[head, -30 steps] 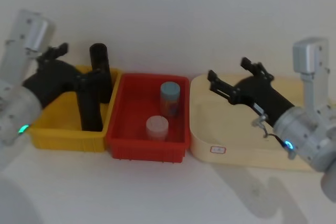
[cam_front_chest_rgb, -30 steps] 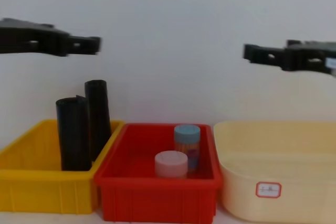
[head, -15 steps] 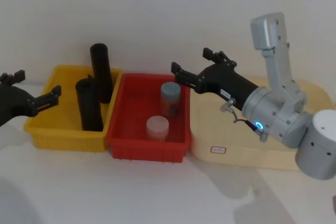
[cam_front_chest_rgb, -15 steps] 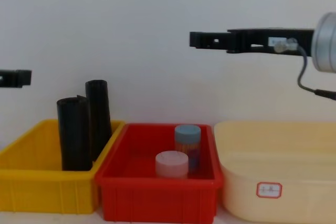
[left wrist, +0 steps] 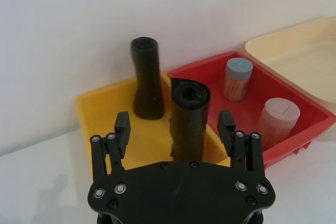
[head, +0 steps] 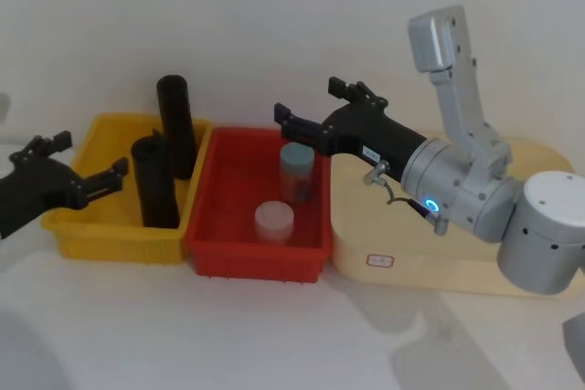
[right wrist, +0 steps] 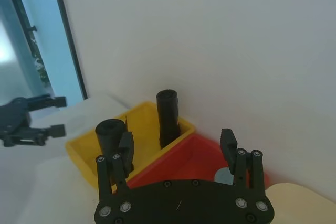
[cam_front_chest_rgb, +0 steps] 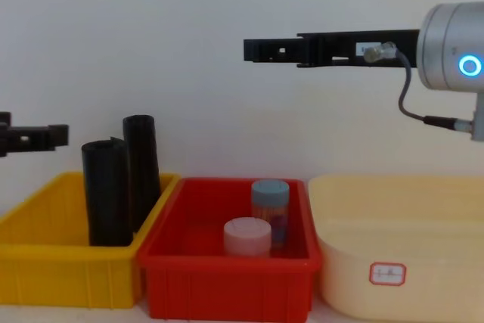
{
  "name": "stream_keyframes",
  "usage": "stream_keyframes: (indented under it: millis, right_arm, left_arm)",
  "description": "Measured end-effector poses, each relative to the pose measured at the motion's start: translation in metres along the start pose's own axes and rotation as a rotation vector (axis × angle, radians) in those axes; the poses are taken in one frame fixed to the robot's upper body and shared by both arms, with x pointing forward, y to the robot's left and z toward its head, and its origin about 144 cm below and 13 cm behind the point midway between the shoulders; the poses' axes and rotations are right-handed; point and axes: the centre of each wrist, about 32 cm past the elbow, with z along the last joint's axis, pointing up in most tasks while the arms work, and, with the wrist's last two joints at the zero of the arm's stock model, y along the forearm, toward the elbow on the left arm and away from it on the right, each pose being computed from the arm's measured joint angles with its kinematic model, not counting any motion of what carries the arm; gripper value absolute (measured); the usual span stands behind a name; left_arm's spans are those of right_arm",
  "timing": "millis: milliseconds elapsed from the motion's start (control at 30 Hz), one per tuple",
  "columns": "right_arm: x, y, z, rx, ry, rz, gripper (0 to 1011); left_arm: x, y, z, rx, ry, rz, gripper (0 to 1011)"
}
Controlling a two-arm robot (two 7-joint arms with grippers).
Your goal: Pick up the garbage bag with the one hand and transfer it to the other hand.
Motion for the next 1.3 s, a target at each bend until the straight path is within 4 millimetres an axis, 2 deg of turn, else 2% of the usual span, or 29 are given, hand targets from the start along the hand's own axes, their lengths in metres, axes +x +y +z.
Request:
stream_keyframes:
  millis: [333,767,1033,1300]
  right_arm:
    - [0.000,0.006,-0.002,-0.017,0.017,0.031,1001]
    - [0.002,0.012,-0.009,-0.070,0.053,0.064,1001]
    - [0.006,0.020,-0.023,-0.145,0.090,0.074,1001]
    - [0.009,0.031,-0.037,-0.209,0.128,0.083,1001]
  left_arm:
    - [-0.001,-0.031,-0.013,-0.004,0.014,-0.043,1001]
    - [-0.007,-0.061,-0.020,-0.003,0.026,-0.052,1002]
    - [-0.016,-0.079,-0.021,-0.004,0.038,-0.071,1002]
    - [-0.020,-0.087,-0.022,-0.002,0.041,-0.075,1002]
